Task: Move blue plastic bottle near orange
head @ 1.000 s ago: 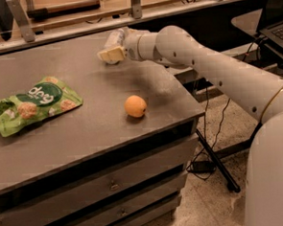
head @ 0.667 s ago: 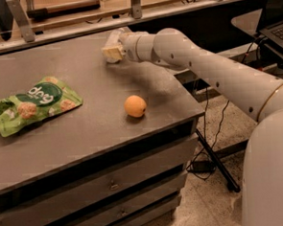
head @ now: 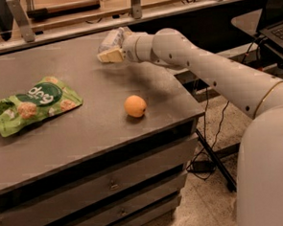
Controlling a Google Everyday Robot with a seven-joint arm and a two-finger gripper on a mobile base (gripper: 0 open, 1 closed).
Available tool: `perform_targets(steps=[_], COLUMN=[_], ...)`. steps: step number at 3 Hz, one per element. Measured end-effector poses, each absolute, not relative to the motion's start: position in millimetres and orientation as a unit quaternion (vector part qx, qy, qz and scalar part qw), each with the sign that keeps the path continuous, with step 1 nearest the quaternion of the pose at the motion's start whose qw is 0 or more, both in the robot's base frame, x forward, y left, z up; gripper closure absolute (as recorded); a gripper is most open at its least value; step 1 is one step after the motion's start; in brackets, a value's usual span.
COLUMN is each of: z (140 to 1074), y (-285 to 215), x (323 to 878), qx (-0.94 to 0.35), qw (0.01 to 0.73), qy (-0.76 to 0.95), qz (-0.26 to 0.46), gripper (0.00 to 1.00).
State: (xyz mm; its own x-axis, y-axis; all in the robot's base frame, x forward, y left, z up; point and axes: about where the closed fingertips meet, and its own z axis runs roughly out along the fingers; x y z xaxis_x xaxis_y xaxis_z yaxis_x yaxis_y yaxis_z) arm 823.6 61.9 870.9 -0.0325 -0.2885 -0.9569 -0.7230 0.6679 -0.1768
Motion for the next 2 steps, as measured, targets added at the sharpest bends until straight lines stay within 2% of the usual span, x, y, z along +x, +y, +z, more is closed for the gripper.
perform_targets(steps=[1,2], z=[872.7,876.9], y=[50.3,45.9], x=[826.2,828.7], qx=[-0.365,-0.348], qw=[0.592,0.597], qy=[0.697,0.703], qz=[0.175,0.170], gripper=[0.00,0.00])
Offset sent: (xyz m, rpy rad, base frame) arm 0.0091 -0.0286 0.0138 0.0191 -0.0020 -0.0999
